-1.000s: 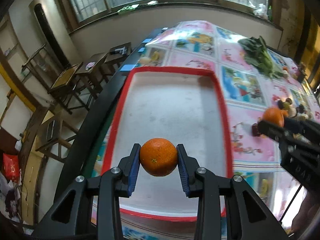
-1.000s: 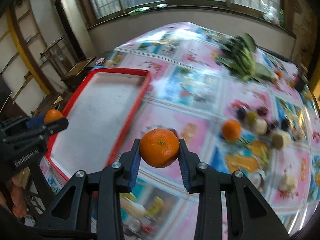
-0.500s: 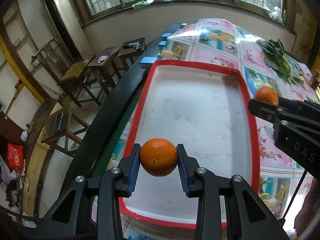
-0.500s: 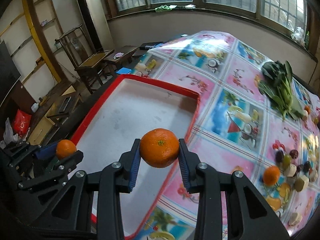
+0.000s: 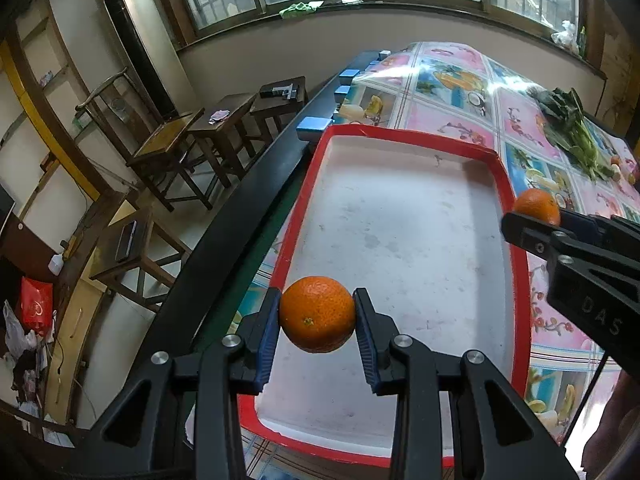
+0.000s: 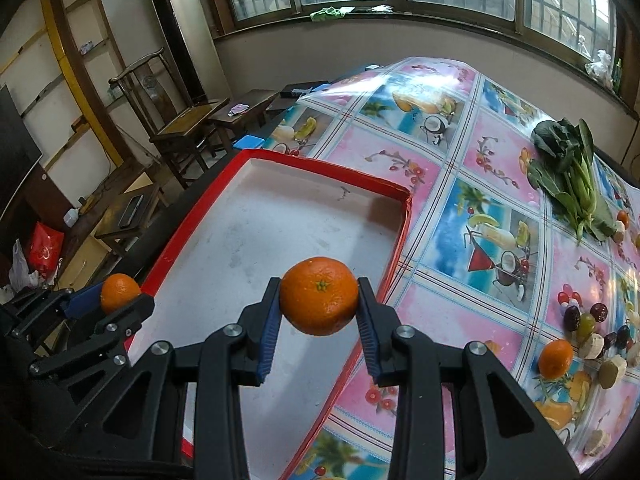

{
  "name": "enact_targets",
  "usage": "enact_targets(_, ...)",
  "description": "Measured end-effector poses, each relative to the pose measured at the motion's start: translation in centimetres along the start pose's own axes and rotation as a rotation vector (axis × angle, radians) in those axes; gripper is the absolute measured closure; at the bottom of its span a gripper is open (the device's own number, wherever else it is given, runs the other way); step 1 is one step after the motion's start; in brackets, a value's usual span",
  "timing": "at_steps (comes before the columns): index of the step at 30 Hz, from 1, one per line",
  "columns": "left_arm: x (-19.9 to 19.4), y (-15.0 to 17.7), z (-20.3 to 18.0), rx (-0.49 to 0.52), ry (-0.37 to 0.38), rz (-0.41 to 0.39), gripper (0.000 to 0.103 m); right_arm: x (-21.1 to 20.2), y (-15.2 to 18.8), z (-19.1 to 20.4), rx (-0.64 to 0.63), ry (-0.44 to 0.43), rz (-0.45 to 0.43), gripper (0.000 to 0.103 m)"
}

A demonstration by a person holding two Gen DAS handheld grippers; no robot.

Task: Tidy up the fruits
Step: 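Carry the orange in the left gripper over the red-rimmed tray while right gripper carries its orange there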

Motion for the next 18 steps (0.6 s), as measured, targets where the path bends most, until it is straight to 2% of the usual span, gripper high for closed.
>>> enact_targets(18, 1.8, 1.3, 0.3, -0.023, -0.011, 0.043, 0.068, 4.4, -0.8, 1.8, -0.075, 0.007, 0.083, 0.065)
Point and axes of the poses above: each gripper's, at about its wrist camera, not at the fingertips, and x roughly the way its jaws point, z to its left, y to its underside, the point moved 1 cm from there along x, roughly the way its jaws point, and after that the axes turned 9 degrees about y, right-handed, at the moved point
